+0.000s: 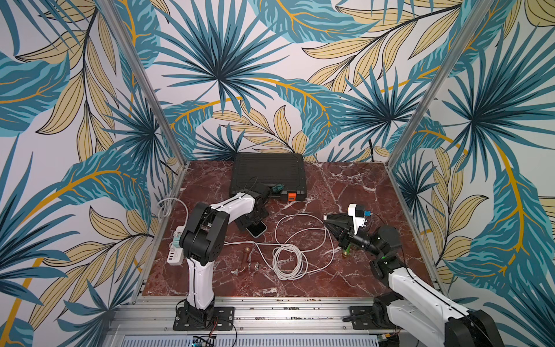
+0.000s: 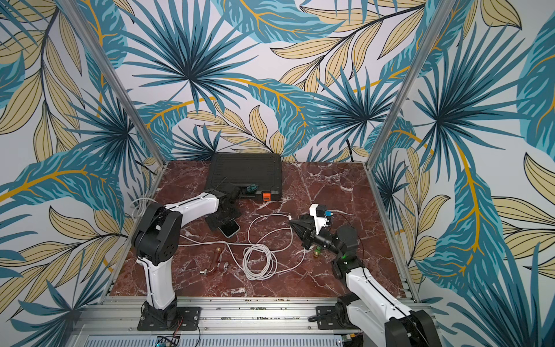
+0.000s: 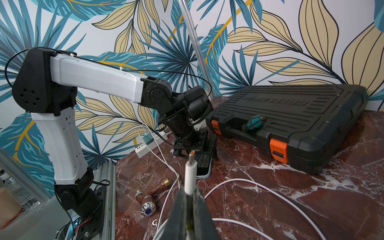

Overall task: Plug the charging cable into the phone
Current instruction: Pick up the phone at the center of the board.

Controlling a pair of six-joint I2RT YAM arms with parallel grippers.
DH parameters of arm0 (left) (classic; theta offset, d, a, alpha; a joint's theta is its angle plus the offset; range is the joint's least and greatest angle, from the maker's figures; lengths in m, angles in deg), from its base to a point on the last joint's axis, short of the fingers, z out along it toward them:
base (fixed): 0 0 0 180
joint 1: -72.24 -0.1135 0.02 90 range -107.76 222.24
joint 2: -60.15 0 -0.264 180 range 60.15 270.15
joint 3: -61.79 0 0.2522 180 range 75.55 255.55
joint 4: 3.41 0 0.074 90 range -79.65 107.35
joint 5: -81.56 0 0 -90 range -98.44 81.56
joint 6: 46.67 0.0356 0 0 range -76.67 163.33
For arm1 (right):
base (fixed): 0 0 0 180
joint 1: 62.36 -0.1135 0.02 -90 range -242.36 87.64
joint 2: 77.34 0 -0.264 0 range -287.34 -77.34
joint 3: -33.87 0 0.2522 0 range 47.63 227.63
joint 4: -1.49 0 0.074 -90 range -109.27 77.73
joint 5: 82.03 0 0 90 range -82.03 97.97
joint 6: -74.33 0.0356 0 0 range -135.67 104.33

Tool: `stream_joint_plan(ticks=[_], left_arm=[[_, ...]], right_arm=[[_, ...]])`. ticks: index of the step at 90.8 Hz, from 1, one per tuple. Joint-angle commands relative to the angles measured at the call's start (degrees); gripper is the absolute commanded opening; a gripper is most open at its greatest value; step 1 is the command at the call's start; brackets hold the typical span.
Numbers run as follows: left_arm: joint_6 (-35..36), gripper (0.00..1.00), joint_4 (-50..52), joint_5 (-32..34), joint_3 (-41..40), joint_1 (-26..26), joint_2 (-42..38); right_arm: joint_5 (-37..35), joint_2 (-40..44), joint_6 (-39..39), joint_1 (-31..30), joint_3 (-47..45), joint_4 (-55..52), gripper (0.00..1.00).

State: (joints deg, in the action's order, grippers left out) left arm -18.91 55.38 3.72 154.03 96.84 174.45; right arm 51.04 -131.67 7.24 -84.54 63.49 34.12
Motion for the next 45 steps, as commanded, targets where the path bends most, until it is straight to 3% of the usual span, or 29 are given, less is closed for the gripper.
stream_joint_plan(ticks=[1, 45], left_arm=[[-1.05, 1.00, 0.60, -5.35, -1.48, 1.08, 4.53], [-3.61, 1.00, 3.48, -8.11, -1.39, 1.98, 4.84]], right_arm=[[-0.40, 0.55, -0.50, -0.41, -0.65, 0.09, 0.00], [-0.71, 0.54, -0.46, -0.74, -0.83, 0.37, 0.00]])
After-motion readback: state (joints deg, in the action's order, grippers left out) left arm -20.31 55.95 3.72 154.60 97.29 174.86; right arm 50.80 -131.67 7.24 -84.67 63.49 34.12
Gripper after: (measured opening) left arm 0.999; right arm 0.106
